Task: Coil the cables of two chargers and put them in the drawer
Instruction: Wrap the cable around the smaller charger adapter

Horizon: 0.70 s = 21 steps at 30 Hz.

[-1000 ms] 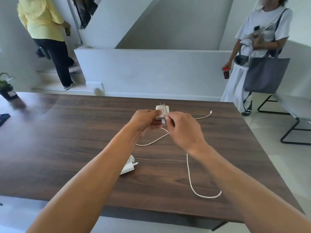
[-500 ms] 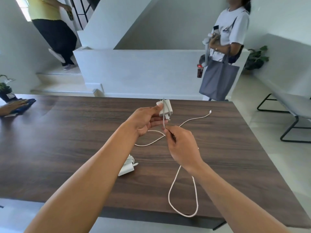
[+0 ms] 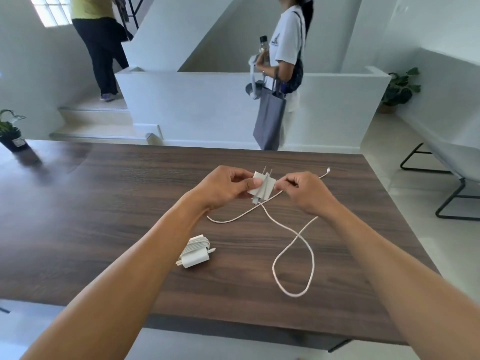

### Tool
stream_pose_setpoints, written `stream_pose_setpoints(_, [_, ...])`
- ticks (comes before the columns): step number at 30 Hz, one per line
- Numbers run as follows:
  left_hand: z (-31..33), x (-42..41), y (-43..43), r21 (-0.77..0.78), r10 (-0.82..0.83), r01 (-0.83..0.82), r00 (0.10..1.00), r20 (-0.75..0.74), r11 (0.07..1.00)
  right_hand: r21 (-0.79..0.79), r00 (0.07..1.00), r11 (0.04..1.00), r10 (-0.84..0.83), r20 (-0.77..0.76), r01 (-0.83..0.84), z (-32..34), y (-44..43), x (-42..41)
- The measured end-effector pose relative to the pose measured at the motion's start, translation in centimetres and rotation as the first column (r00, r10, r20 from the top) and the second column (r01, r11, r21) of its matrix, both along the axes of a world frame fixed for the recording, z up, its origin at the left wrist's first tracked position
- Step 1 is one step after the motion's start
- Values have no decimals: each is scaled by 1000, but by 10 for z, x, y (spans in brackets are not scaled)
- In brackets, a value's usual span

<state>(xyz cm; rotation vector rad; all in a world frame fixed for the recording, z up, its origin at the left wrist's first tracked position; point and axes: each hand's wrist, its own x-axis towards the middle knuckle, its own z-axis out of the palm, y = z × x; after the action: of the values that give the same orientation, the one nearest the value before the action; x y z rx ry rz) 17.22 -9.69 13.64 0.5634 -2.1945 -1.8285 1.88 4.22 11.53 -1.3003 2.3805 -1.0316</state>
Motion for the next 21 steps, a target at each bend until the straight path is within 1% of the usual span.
stream_pose_setpoints(3, [-5, 5, -1, -38, 10, -9, 999, 31, 999, 22, 1000, 1000, 10, -20, -9, 13, -3, -10])
stream_pose_setpoints(7, [-13, 5, -3, -223, 52, -33, 995, 80, 974, 39, 994, 999, 24, -103, -20, 28, -12, -1])
stream_pose_setpoints(10, [-16, 3, -5, -329, 116, -76, 988, 104, 941, 12, 993, 1000, 21, -117, -20, 34, -16, 8])
stream_pose_setpoints(12, [-16, 3, -5, -314, 146, -109, 985, 95, 943, -2, 992, 1000, 19, -126, -19, 38, -15, 13])
stream_pose_setpoints(14, [-17, 3, -4, -246, 150, -128, 986, 75, 961, -12, 988, 1000, 12, -157, -14, 40, -14, 19])
stream_pose_setpoints(17, [-20, -1, -5, -215, 174, -155, 982, 73, 964, -25, 964, 1000, 4, -265, -11, 37, -11, 32])
stream_pose_setpoints(20, [-22, -3, -4, -216, 268, -245, 959, 87, 945, -58, 928, 997, 17, -373, -42, 26, -9, 42])
stream_pose_setpoints(21, [-22, -3, -3, -174, 294, -278, 953, 73, 945, -81, 922, 995, 16, -388, -51, 21, -8, 43])
